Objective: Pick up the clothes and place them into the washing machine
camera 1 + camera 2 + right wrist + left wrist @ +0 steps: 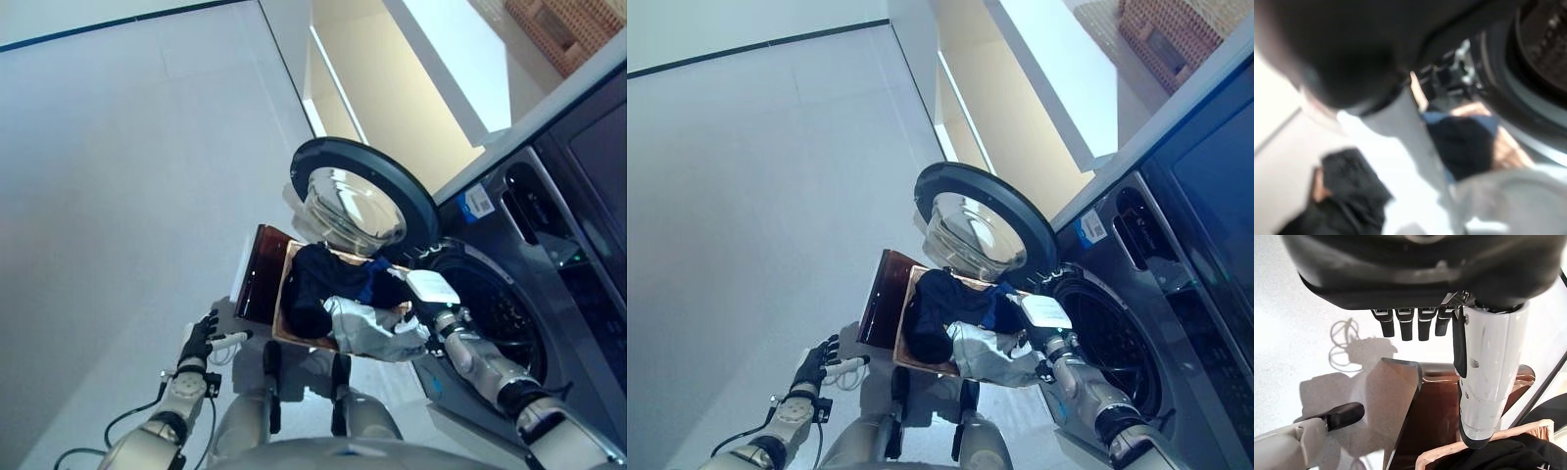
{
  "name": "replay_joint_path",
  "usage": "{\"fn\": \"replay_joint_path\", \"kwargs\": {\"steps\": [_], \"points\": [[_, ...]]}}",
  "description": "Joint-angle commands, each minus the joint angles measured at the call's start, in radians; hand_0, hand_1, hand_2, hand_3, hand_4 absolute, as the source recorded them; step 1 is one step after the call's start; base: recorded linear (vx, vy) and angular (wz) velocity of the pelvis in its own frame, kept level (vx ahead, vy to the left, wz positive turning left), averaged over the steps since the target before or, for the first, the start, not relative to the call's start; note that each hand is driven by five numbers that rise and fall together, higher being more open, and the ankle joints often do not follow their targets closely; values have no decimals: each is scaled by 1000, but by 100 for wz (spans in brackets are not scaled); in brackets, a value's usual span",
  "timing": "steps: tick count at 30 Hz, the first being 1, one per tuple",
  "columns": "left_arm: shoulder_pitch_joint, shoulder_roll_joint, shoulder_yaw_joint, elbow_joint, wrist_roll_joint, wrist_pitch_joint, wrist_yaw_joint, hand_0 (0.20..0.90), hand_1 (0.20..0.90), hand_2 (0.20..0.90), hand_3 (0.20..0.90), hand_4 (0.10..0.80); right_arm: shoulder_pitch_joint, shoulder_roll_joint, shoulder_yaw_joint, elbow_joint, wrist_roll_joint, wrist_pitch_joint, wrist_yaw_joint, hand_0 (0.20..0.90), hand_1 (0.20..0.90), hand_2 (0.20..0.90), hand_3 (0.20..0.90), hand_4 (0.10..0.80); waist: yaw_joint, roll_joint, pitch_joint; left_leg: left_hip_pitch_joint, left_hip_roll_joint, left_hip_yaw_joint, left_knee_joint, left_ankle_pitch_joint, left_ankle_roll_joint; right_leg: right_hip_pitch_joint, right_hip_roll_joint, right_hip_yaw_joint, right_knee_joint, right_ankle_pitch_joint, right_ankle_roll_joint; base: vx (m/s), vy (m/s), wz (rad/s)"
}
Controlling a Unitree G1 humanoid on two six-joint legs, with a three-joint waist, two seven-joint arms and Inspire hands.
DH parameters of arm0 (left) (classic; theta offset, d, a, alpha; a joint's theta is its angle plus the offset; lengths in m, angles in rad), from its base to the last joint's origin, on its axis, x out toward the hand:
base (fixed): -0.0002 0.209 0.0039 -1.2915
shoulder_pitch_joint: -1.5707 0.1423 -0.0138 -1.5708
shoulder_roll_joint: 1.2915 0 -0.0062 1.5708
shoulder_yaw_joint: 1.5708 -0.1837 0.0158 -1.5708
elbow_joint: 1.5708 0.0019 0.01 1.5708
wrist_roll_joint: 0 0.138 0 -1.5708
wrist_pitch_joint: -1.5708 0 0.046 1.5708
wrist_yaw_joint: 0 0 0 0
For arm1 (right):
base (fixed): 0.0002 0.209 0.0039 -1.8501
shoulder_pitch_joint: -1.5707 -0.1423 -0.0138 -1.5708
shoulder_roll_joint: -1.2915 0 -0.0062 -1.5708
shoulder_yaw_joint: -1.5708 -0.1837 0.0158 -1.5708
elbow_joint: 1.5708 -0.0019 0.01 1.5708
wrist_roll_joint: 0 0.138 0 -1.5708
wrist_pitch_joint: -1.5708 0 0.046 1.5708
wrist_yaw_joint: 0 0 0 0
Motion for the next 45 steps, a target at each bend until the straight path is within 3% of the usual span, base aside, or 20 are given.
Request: {"fn": "replay_joint_path", "kwargs": {"steps": [1,6,12,24,33,45], "points": [[-22,18,-4,1,3,-42,24,900,900,900,900,800,-40,-38,5,8,-27,3,-84,900,900,900,900,800,5,-18,-36,-100,23,-17,138,-76,-89,-62,-42,69,51,2,15,-44,12,-4],[-43,10,-25,1,7,-38,32,900,900,900,900,800,-104,23,53,162,-72,56,-109,900,900,900,900,800,12,0,-24,-126,20,-6,122,-61,-90,-98,-48,78,45,23,14,-13,5,-2],[-56,4,-33,-3,-3,-42,53,900,900,900,900,800,-133,40,30,185,-45,80,-145,900,900,900,900,800,15,12,-14,-144,19,1,94,-38,-92,-123,-52,81,30,43,14,-15,7,-2],[-43,0,-29,-9,-1,-45,54,900,900,900,900,800,-43,2,66,-2,-68,14,-91,900,900,900,900,800,7,3,-15,-125,21,-7,77,-37,-93,-100,-56,70,25,31,21,0,0,0],[-10,1,1,7,24,-39,32,900,900,900,900,800,53,-4,53,-22,-85,-12,-73,900,900,900,900,800,0,-17,-44,-59,27,-8,87,-66,-92,-43,-56,72,40,3,26,21,1,-2],[-12,7,-16,8,21,-39,17,900,900,900,900,800,51,4,102,-3,-107,-27,-45,900,900,900,900,800,-5,-24,-40,-101,33,-6,65,-36,-95,-93,-45,71,25,30,18,-46,-11,-1]]}}
